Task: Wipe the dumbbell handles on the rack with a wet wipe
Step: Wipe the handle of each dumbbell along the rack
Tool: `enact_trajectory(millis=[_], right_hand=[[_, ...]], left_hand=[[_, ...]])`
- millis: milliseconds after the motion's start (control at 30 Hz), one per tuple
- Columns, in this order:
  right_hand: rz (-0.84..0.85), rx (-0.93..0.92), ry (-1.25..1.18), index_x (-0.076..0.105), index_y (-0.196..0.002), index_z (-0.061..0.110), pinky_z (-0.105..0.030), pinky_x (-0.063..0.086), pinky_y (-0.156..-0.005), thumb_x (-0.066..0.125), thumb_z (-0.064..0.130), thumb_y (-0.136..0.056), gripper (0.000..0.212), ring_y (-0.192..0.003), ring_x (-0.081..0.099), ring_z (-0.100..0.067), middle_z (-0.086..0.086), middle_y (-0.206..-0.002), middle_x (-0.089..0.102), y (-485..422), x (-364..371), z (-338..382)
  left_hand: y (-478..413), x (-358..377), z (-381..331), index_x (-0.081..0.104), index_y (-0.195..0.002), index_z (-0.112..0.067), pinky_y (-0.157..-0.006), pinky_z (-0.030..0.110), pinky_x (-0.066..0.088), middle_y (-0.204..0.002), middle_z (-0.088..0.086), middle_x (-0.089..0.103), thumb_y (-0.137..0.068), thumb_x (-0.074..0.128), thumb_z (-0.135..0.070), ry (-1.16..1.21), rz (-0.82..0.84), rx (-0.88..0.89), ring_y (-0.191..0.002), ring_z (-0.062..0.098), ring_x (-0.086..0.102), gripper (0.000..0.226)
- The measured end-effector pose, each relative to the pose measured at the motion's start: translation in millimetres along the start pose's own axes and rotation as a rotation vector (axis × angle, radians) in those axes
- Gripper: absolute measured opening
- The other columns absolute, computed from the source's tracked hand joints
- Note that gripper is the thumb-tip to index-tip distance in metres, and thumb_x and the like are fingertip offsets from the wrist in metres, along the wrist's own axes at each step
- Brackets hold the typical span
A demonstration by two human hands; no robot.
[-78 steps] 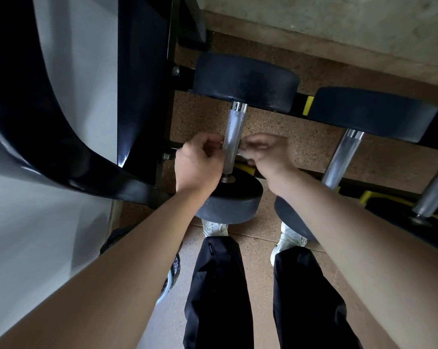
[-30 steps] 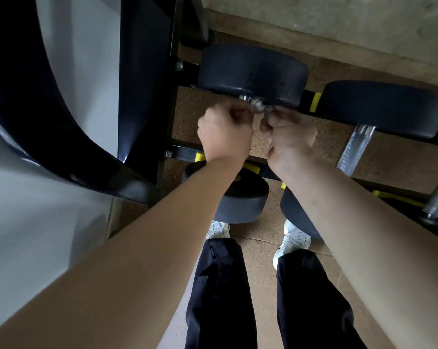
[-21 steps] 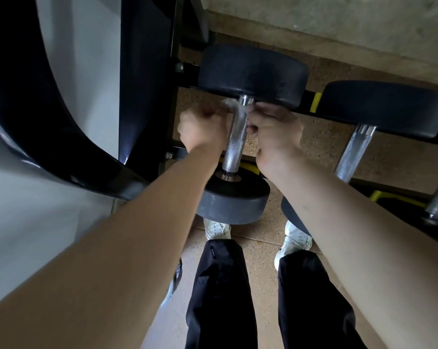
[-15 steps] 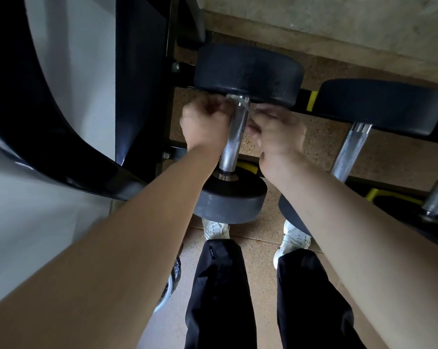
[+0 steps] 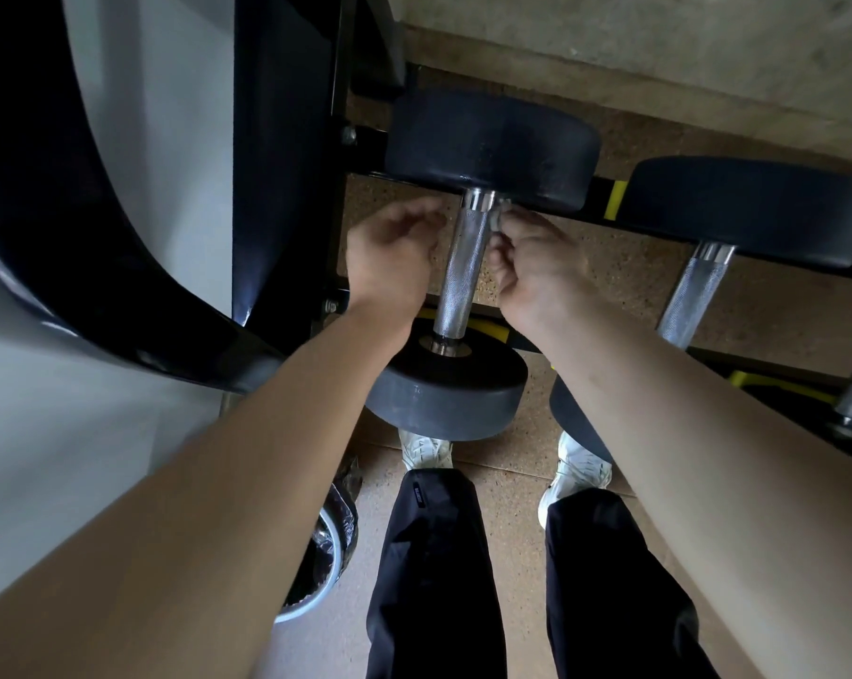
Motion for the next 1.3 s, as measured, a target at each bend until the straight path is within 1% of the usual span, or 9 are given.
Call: enact_trajectory(millis=[67, 167, 233, 400, 633, 767, 933, 1133, 1300], right_hand=[[0.005, 0.065, 0.100, 0.064, -0.073, 0.016, -0.017, 0.047, -0.052, 0.067, 0.011, -0.094, 0.022, -0.058, 0.054, -0.006, 0.006, -0.064, 0.062, -8, 5, 2], [0.108, 0.093, 0.117, 0.057, -0.073, 0.016, -0.024, 0.049, -0.075, 0.056, 0.010, -0.097, 0.025, -0.075, 0.060, -0.012, 0.000, -0.076, 0.066, -14, 9, 6], [0.234, 0.108, 0.140, 0.056, -0.075, 0.018, -0.030, 0.046, -0.087, 0.051, 0.012, -0.098, 0.024, -0.092, 0.062, -0.015, 0.000, -0.092, 0.071, -13, 7, 3], [0.272, 0.074, 0.199, 0.067, -0.077, 0.025, -0.033, 0.040, -0.073, 0.056, 0.019, -0.098, 0.024, -0.080, 0.047, -0.012, 0.010, -0.086, 0.059, -14, -8, 0], [0.100, -0.001, 0.068, 0.070, -0.090, 0.018, -0.023, 0.052, -0.079, 0.065, 0.011, -0.096, 0.010, -0.097, 0.068, -0.011, 0.002, -0.101, 0.074, 3, -11, 6], [0.112, -0.024, -0.020, 0.070, -0.100, 0.020, -0.021, 0.052, -0.076, 0.067, 0.009, -0.094, 0.014, -0.101, 0.071, -0.011, 0.001, -0.109, 0.077, 6, -11, 0], [0.159, -0.004, 0.067, 0.072, -0.096, 0.026, -0.030, 0.050, -0.089, 0.067, 0.021, -0.096, 0.007, -0.103, 0.071, -0.011, 0.005, -0.104, 0.078, -3, 2, -5], [0.151, 0.067, 0.048, 0.072, -0.094, 0.027, -0.022, 0.047, -0.070, 0.073, 0.026, -0.092, 0.002, -0.083, 0.066, -0.003, 0.013, -0.093, 0.077, -10, -1, -3], [0.125, 0.080, -0.099, 0.072, -0.092, 0.017, -0.020, 0.049, -0.064, 0.072, 0.016, -0.091, 0.002, -0.070, 0.061, -0.005, 0.007, -0.082, 0.074, 3, -23, 4]], left_hand=[[-10, 3, 7, 0.076, -0.106, -0.020, -0.085, 0.023, 0.057, -0.097, -0.009, 0.075, -0.100, 0.061, -0.009, -0.007, 0.022, -0.134, -0.092, 0.008, 0.071, 0.020], [-22, 17, 13, 0.073, -0.094, -0.020, -0.064, 0.023, 0.052, -0.087, -0.003, 0.075, -0.101, 0.062, -0.019, 0.035, 0.108, -0.324, -0.079, 0.012, 0.069, 0.014], [-30, 26, 15, 0.071, -0.089, -0.017, -0.066, 0.026, 0.052, -0.086, 0.000, 0.075, -0.101, 0.063, -0.024, 0.067, 0.160, -0.373, -0.079, 0.015, 0.068, 0.016], [-35, 28, 20, 0.072, -0.096, -0.018, -0.075, 0.030, 0.052, -0.100, 0.002, 0.075, -0.098, 0.068, -0.030, 0.081, 0.226, -0.413, -0.090, 0.017, 0.068, 0.013], [-30, 34, 16, 0.071, -0.104, -0.012, -0.100, 0.042, 0.054, -0.114, 0.011, 0.076, -0.101, 0.062, -0.025, 0.198, 0.251, -0.480, -0.103, 0.027, 0.071, 0.016], [-28, 30, 16, 0.071, -0.093, -0.013, -0.092, 0.032, 0.056, -0.088, 0.002, 0.074, -0.097, 0.069, -0.022, 0.246, 0.213, -0.518, -0.088, 0.017, 0.067, 0.010], [-28, 20, 13, 0.070, -0.084, -0.020, -0.070, 0.019, 0.047, -0.076, -0.009, 0.071, -0.095, 0.071, -0.017, 0.249, 0.176, -0.474, -0.073, 0.005, 0.062, 0.012], [-22, 7, 8, 0.073, -0.092, -0.022, -0.064, 0.019, 0.047, -0.079, -0.009, 0.071, -0.094, 0.072, -0.019, 0.263, 0.183, -0.381, -0.073, 0.006, 0.062, 0.005], [-32, 18, 10, 0.070, -0.081, -0.019, -0.057, 0.021, 0.044, -0.069, -0.007, 0.068, -0.095, 0.072, -0.015, 0.075, 0.065, -0.340, -0.063, 0.009, 0.058, 0.015]])
Point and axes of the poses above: each hand's wrist, its own y-axis away from the middle knuckle, its own x-axis out of the palm, z = x × y, the point moved 6 cm from there along -y, towards the middle knuckle
